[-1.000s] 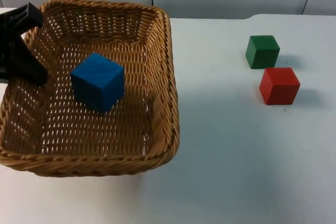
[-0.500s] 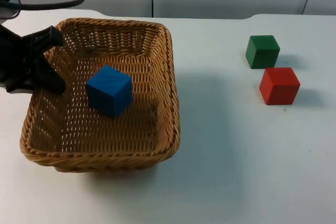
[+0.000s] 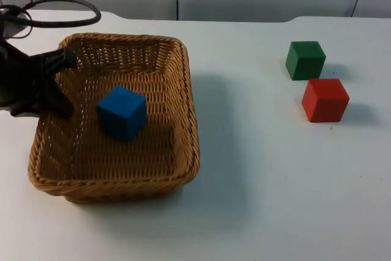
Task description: Pick up the basket with the left hand and place the blue cube into the basket with the right hand.
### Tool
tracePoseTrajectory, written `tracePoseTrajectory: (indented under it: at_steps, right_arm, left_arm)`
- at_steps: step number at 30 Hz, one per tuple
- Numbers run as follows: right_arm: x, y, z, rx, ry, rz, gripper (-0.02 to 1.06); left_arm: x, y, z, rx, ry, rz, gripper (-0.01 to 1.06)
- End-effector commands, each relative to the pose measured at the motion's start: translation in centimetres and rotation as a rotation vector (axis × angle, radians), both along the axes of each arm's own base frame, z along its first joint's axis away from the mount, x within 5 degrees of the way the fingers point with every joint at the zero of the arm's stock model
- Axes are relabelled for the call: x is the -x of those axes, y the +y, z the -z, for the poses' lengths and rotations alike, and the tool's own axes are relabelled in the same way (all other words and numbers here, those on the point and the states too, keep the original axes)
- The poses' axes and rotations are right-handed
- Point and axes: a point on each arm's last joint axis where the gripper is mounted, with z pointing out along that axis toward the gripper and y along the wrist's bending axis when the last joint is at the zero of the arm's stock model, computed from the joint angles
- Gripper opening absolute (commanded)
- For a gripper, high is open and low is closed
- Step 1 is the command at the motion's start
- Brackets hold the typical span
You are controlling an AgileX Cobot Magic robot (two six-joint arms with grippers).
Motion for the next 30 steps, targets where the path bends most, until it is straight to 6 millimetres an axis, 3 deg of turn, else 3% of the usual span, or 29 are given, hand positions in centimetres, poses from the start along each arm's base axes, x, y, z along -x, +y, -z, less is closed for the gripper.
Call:
tracePoseTrajectory:
  at_steps: [1,22,24,27,28,29,30]
  right_arm:
    - [-0.02,-0.06,0.04,-0.001,-0.013,0.001,1.04]
    - [-0.02,-0.05,0.0,-0.019,-0.001,0.006,1.04]
    - [-0.02,-0.05,0.0,-0.019,-0.001,0.006,1.04]
    - [-0.02,-0.05,0.0,-0.02,0.0,0.007,1.04]
    - [-0.02,-0.05,0.0,-0.02,0.0,0.007,1.04]
    - [-0.02,-0.05,0.0,-0.021,0.0,0.007,1.04]
    - [-0.02,-0.05,0.0,-0.021,0.0,0.007,1.04]
  left_arm:
    - [-0.31,0.0,-0.23,0.009,-0.014,-0.007,0.0]
    - [-0.45,0.25,-0.1,-0.064,-0.083,0.081,0.01]
    - [-0.44,0.26,-0.08,-0.066,-0.083,0.084,0.07]
    - [-0.43,0.26,-0.08,-0.073,-0.09,0.098,0.28]
    - [-0.43,0.26,-0.08,-0.073,-0.09,0.098,0.28]
    - [-0.43,0.26,-0.08,-0.077,-0.096,0.107,0.36]
    - [-0.43,0.26,-0.08,-0.079,-0.099,0.113,0.52]
